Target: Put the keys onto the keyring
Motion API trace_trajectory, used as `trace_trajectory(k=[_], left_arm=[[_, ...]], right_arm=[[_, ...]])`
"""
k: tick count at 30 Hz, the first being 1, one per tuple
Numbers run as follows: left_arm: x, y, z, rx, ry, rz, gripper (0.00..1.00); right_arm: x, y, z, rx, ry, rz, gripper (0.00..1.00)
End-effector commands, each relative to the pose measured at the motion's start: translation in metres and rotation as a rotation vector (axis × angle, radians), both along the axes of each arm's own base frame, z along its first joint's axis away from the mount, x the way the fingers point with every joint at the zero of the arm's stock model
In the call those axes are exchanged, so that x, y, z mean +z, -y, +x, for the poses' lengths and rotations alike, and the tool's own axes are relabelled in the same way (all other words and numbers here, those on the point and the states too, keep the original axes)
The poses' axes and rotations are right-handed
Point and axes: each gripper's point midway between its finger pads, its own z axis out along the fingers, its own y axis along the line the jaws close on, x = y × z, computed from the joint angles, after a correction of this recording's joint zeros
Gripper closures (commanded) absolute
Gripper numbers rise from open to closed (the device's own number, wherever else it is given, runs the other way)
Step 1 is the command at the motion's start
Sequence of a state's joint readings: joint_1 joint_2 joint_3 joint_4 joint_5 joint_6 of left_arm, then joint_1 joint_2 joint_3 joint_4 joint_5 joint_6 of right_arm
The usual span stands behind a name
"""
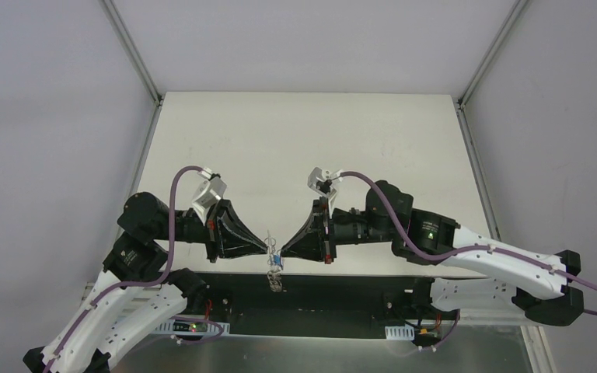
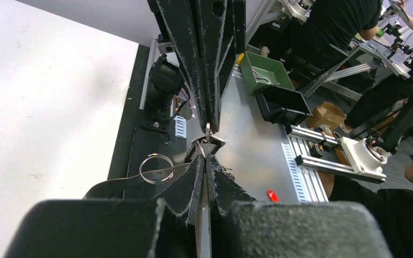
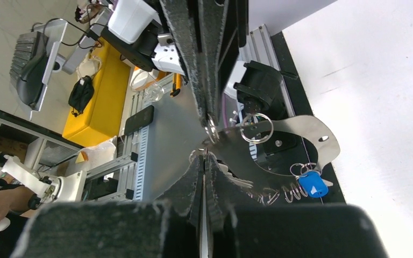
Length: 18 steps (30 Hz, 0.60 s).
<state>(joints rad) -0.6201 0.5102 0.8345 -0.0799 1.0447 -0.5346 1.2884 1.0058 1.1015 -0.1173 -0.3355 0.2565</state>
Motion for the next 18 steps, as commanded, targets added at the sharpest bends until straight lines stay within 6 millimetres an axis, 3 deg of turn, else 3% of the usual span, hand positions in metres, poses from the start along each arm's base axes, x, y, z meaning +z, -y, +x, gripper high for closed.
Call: trace_trajectory(k=[1,9,18], left_arm=[[0.014,-0.001,0.004,0.026,0.076,-0.052,1.0],[0.015,-0.001,0.002,0.016,0.078,-0.053,1.0],[0.016,-0.002,0.002,0.021,0.088,-0.059,1.0]], right_arm=[[0.046,-0.001,-0.01,0.049,0.014,0.125,1.0],[0.051,-0.009,-0.003,0.019,0.013,0.127,1.0],[0.043,-0.016,0.004,-0.011,0.011,0.093,1.0]])
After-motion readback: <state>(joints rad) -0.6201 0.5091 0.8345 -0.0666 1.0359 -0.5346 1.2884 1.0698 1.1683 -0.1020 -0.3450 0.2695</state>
